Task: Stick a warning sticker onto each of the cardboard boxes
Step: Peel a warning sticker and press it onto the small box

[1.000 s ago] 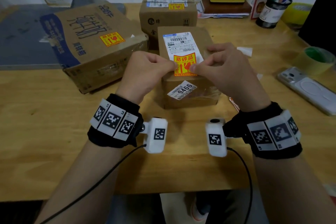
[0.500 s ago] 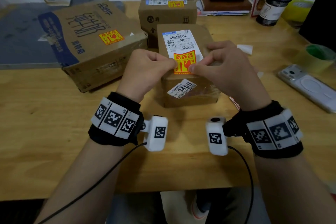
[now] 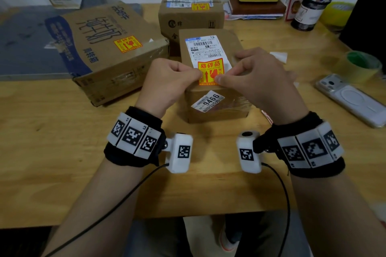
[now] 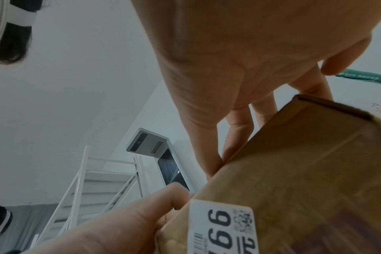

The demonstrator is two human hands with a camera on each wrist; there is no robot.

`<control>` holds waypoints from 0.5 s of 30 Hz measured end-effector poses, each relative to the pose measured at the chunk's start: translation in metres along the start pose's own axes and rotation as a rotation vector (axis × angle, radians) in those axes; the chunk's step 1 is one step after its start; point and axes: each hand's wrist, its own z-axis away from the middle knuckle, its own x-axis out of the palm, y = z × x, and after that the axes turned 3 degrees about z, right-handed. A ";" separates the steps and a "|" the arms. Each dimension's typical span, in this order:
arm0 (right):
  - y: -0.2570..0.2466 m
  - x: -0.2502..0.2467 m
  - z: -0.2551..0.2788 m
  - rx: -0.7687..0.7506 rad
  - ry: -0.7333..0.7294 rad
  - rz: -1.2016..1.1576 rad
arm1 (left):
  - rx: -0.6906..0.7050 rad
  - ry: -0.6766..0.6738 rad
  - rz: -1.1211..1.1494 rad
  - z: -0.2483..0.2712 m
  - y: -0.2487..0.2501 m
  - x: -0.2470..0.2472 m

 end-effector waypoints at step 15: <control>-0.003 -0.002 0.020 -0.191 0.095 -0.169 | -0.025 -0.003 -0.008 0.006 0.007 0.000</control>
